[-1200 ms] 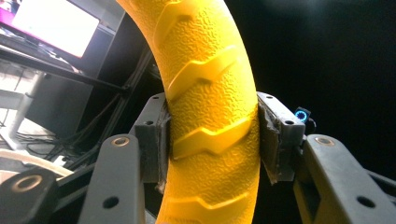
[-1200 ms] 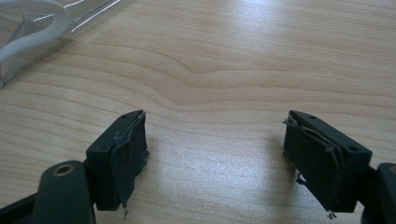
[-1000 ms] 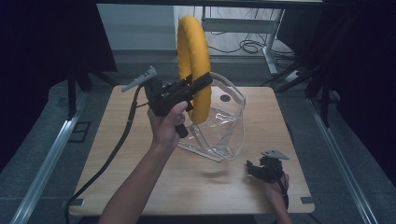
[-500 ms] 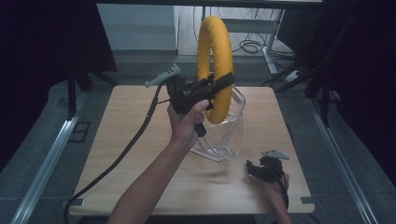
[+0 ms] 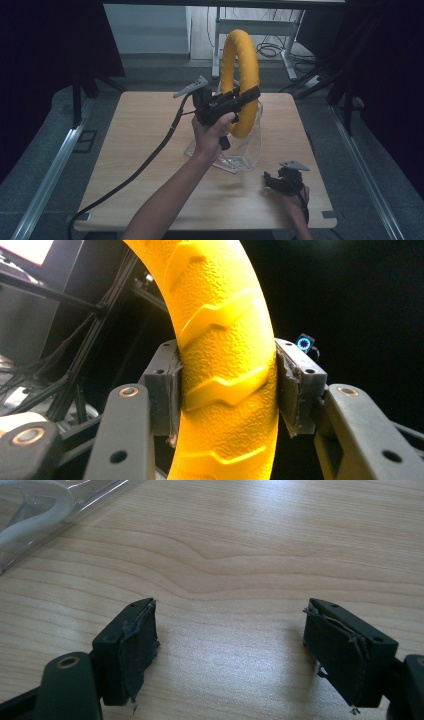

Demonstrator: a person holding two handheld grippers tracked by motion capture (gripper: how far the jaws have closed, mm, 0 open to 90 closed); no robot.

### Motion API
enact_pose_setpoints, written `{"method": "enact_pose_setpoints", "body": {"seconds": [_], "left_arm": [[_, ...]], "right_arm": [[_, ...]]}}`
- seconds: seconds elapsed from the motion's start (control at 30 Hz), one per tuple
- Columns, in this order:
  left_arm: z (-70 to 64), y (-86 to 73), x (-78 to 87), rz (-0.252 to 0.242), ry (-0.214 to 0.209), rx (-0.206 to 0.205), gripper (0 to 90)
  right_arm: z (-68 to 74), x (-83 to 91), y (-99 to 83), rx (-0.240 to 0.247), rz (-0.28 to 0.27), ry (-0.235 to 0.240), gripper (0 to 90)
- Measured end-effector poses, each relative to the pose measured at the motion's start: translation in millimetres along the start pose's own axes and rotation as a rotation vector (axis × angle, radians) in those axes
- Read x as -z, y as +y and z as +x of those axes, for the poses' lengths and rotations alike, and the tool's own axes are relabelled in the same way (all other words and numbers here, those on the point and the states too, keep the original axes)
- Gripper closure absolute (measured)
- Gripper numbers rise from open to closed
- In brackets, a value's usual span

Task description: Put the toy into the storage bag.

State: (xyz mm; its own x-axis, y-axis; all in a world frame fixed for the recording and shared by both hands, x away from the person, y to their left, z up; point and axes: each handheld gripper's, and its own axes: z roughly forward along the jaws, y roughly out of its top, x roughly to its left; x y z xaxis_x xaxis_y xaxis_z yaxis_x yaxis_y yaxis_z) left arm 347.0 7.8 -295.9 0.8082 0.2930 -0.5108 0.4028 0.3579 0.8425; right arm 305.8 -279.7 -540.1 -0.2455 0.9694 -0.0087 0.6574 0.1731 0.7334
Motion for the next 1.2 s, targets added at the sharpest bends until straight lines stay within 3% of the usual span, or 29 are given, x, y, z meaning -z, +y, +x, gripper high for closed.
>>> {"method": "enact_pose_setpoints", "body": {"seconds": [0.23,0.4,0.57,0.77,1.2], "left_arm": [[9.3,-13.9,-3.2,0.025,0.028,-0.001,50.7],[14.2,-24.1,-7.1,0.041,0.025,0.016,50.6],[20.6,-31.8,-8.9,0.052,0.054,0.017,50.6],[32.6,-36.9,-3.5,0.055,0.079,0.037,50.6],[42.5,-45.6,-4.8,0.074,0.099,0.048,50.6]], "right_arm": [[0.0,0.0,-0.1,0.0,0.0,0.0,21.6],[0.1,0.0,-0.1,-0.001,0.001,0.0,21.7],[0.1,0.1,-0.1,-0.002,0.001,0.0,21.7],[0.0,0.0,0.0,-0.001,-0.001,-0.001,21.7],[0.2,0.1,0.0,-0.003,0.001,-0.001,21.8]]}}
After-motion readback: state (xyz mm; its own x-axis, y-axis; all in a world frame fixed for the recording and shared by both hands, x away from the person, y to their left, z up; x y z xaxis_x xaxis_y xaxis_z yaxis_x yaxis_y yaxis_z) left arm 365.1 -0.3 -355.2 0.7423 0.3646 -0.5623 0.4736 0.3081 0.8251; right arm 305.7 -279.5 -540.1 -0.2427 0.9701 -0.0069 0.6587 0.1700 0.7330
